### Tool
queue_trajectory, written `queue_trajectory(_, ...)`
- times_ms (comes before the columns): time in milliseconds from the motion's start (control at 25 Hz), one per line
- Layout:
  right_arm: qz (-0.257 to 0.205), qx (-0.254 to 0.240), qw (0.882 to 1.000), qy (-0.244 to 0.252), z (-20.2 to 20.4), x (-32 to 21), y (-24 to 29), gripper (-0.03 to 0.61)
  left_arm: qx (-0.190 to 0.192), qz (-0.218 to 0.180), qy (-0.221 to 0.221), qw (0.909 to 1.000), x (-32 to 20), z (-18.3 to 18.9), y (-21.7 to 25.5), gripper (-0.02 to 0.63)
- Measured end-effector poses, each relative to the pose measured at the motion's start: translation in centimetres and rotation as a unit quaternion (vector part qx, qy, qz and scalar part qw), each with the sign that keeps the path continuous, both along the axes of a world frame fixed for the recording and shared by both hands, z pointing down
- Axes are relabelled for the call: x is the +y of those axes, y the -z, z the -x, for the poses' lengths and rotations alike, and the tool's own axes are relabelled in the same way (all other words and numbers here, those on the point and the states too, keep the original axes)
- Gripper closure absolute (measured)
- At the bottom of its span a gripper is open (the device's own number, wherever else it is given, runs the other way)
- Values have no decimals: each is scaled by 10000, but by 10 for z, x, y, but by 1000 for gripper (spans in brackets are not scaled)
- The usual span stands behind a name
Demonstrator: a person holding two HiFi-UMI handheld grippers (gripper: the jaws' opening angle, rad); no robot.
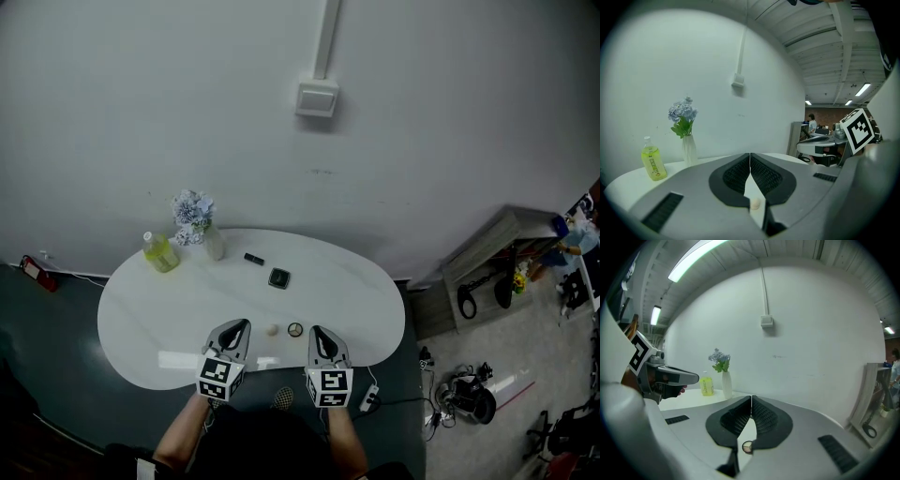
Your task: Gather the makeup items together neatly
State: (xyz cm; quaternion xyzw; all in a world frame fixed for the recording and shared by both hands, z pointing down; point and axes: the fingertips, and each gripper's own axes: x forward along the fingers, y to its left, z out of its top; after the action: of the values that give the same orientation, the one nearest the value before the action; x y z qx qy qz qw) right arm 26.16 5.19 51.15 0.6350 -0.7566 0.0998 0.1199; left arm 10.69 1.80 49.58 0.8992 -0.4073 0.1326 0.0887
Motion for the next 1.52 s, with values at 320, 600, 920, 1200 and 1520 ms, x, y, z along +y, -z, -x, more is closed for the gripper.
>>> queue_trajectory(320, 101, -23, 9991, 418, -16, -6, -14, 545, -31, 87, 411, 9991, 8, -10, -9, 594)
queue_trajectory(600, 186, -81, 9979, 623, -11, -29, -24, 545, -135, 227, 638, 9976, -5, 1, -20, 594)
queue_trajectory(920, 423, 71, 9957, 820, -10, -75, -43, 545, -51, 417, 799, 9959, -52, 5, -40, 594)
queue_trajectory(1200, 549, 228, 9919, 1119, -1, -134, -46, 545, 78, 574, 937, 9939, -102, 6, -54, 594)
queue_trajectory(1520, 767, 258, 9838, 1598, 28, -202, -64, 545, 92, 860, 1187, 9892, -150, 22, -78, 594)
